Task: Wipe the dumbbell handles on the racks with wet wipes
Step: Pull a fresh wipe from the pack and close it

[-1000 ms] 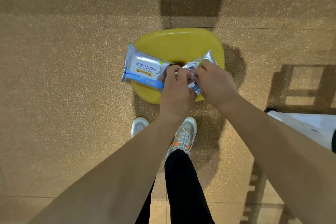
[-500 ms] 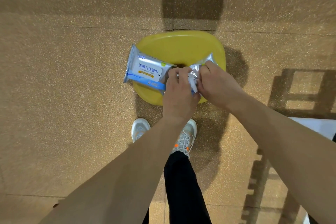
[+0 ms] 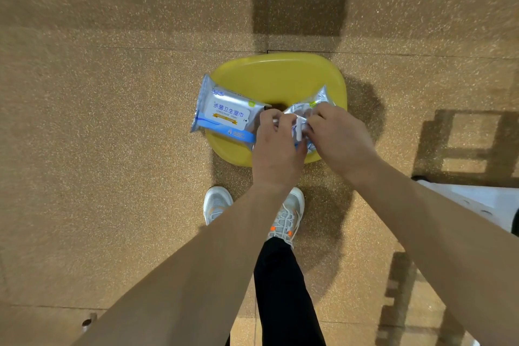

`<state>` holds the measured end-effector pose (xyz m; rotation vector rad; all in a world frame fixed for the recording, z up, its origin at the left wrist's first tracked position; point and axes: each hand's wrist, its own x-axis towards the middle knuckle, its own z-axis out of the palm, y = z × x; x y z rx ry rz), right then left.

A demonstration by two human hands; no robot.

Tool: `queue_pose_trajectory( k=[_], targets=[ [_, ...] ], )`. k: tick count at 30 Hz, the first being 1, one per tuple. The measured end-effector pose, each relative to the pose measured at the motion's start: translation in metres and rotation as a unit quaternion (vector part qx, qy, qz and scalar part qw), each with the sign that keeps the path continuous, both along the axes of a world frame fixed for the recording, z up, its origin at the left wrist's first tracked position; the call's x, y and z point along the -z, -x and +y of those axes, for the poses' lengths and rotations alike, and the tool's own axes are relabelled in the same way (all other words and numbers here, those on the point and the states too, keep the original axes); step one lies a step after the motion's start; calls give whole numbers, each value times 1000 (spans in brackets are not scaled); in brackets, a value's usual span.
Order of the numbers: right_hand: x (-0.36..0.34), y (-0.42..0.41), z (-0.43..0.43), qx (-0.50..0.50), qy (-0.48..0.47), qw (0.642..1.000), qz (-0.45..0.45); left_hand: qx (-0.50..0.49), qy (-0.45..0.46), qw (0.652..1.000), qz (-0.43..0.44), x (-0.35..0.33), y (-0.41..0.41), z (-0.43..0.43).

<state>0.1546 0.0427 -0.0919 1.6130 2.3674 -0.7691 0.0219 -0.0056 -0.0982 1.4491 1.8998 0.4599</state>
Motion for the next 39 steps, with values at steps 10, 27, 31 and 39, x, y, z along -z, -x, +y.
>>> queue_pose_trajectory(
  k=[10,27,31,39],
  targets=[
    [-2,17,-8,69,10,997,-45,-8,16,1000,-20,1,-1,2],
    [-18,2,10,23,112,993,37,23,8,1000,14,-1,0,-7],
    [-40,-3,9,121,154,972,129,8,-1,1000,19,-3,-5,-3],
    [-57,-17,0,445,187,837,259,14,14,998,56,-10,-14,4]
  ],
)
